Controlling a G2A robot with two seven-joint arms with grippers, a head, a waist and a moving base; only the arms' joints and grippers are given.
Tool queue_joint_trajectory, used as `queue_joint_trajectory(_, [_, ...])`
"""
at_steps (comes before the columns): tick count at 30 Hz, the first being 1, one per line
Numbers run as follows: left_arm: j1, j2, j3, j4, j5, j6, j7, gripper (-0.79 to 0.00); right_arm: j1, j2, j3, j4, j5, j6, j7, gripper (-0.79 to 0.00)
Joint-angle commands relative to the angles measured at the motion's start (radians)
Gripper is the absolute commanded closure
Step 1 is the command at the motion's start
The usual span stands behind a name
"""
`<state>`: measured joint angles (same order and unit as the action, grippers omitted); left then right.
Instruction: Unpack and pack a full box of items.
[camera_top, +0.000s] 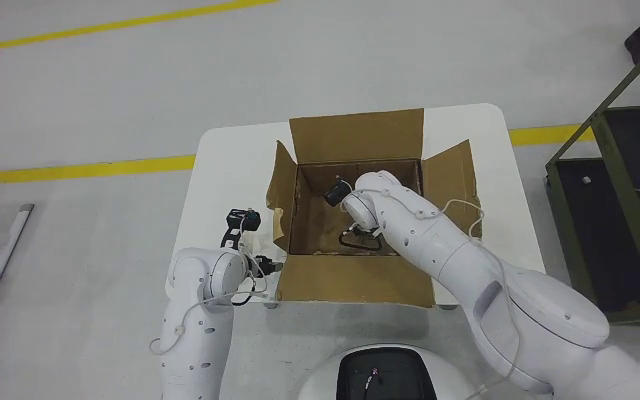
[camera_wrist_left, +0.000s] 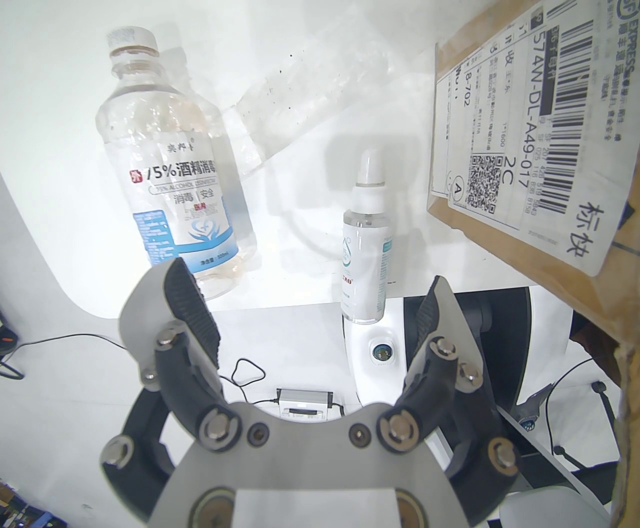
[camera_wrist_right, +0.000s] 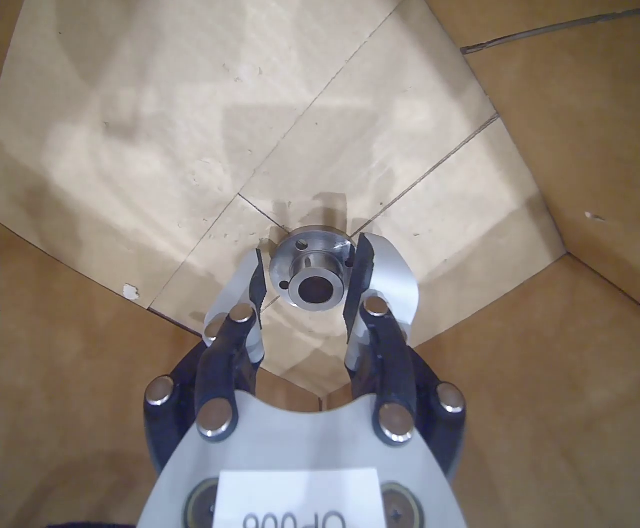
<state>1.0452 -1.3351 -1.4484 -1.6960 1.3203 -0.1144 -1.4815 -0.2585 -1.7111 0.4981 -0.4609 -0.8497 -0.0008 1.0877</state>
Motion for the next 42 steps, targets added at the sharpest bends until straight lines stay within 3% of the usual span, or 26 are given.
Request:
queue_joint_trajectory(1, [0.0, 0.0, 0.0, 0.0, 0.0, 0.0, 0.0, -0.785, 0.002, -0.003, 0.001, 0.009, -0.004, 0.001, -0.002, -0.382])
queue_joint_trajectory(4, [0.0, 0.0, 0.0, 0.0, 0.0, 0.0, 0.0, -0.785, 0.003, -0.009, 0.003, 0.023, -0.009, 0.001, -0.004, -0.311])
queue_joint_trajectory(17, [0.0, 0.0, 0.0, 0.0, 0.0, 0.0, 0.0, -0.785, 0.01, -0.028, 0.018, 0.07, -0.021, -0.006, -0.015, -0.296])
queue_joint_trajectory(20, [0.0, 0.0, 0.0, 0.0, 0.0, 0.0, 0.0, -0.785, 0.011, -0.032, 0.021, 0.077, -0.024, -0.008, -0.017, -0.182])
queue_joint_trajectory(21, [0.0, 0.0, 0.0, 0.0, 0.0, 0.0, 0.0, -0.785, 0.012, -0.033, 0.022, 0.078, -0.024, -0.007, -0.017, -0.055])
queue_joint_trajectory(22, [0.0, 0.0, 0.0, 0.0, 0.0, 0.0, 0.0, -0.785, 0.014, -0.034, 0.024, 0.079, -0.026, -0.006, -0.018, 0.0])
queue_joint_trajectory(34, [0.0, 0.0, 0.0, 0.0, 0.0, 0.0, 0.0, -0.785, 0.035, -0.028, 0.071, 0.029, -0.013, -0.001, -0.05, 0.0])
queue_joint_trajectory(38, [0.0, 0.0, 0.0, 0.0, 0.0, 0.0, 0.0, -0.785, 0.035, -0.005, 0.119, -0.024, 0.016, -0.024, -0.093, 0.0])
queue_joint_trajectory(42, [0.0, 0.0, 0.0, 0.0, 0.0, 0.0, 0.0, -0.785, 0.01, 0.046, 0.208, -0.107, 0.064, -0.081, -0.155, 0.0])
